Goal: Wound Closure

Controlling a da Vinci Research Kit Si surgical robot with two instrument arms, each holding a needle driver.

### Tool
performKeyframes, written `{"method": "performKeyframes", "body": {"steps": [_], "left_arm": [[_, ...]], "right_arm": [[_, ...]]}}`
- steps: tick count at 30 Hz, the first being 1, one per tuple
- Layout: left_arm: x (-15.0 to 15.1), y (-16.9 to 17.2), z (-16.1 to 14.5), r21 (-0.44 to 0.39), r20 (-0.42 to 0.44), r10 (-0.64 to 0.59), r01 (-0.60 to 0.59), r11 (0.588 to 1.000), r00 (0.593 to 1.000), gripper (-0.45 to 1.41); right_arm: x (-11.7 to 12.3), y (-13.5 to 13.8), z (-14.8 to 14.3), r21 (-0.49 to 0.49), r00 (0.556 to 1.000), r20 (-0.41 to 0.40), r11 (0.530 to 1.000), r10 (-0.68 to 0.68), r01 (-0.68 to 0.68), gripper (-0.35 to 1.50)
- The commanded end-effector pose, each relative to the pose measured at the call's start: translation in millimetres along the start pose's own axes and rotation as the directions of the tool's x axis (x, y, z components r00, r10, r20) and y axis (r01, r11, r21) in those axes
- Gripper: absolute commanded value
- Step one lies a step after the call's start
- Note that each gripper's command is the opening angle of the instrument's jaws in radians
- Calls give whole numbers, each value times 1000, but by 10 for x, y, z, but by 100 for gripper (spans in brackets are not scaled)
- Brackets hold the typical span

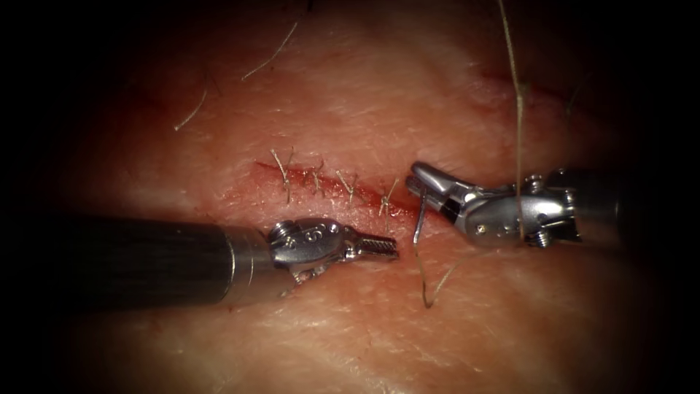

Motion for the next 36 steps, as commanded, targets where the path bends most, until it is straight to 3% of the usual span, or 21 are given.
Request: {"method": "performKeyframes", "body": {"steps": [1,36], "left_arm": [[-5,-1,8,-2,0,-1,1,1000,1000,4],[-6,-1,5,3,5,0,0,1000,1000,-3]], "right_arm": [[-2,-11,6,6,1000,-2,1000,-1,1,-35],[-32,-59,-1,94,999,32,995,-23,20,-35]]}}
